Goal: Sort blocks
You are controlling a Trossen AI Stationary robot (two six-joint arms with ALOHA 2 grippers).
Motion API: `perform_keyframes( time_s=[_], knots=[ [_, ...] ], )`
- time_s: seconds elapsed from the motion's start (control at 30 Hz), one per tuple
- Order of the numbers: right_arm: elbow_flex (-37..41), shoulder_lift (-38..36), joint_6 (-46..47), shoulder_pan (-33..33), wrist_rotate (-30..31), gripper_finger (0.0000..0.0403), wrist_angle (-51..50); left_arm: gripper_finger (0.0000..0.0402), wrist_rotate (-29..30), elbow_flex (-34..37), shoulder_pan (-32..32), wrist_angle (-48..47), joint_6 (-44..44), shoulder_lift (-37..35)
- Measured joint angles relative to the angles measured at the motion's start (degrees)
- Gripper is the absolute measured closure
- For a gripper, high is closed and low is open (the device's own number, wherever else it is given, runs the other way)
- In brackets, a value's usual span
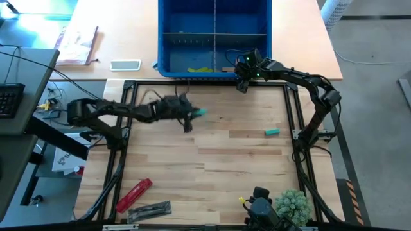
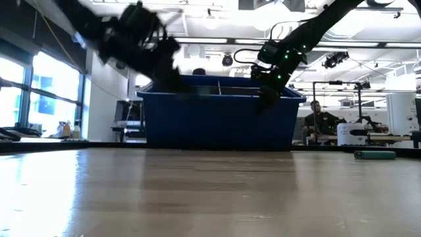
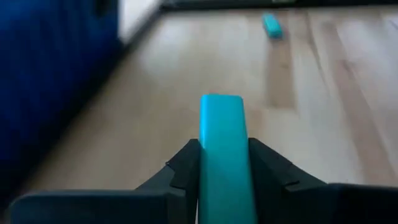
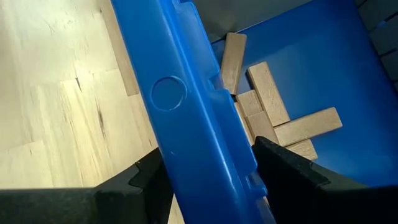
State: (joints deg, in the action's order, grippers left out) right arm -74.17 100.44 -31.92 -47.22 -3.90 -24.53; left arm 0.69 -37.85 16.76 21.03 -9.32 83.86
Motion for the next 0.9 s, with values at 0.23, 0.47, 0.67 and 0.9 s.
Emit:
perform_keyframes(
  time_s=[0.23,0.47,0.67,0.9],
  knots=[
    [0.0,0.0,0.0,0.0,0.0,0.0208,0.0,0.0331,-2.0,-16.2,13.2,-3.6,-12.5,0.9],
    [0.0,0.0,0.0,0.0,0.0,0.0208,0.0,0.0331,-1.7,-33.8,26.0,-3.0,-18.9,8.8],
    [0.0,0.0,0.0,0.0,0.0,0.0208,0.0,0.0331,-1.8,-46.0,34.7,-2.4,-16.5,17.7],
    [0.0,0.0,0.0,0.0,0.0,0.0208,0.0,0.0279,-1.8,-51.3,39.6,6.4,-14.8,26.2]
  ],
)
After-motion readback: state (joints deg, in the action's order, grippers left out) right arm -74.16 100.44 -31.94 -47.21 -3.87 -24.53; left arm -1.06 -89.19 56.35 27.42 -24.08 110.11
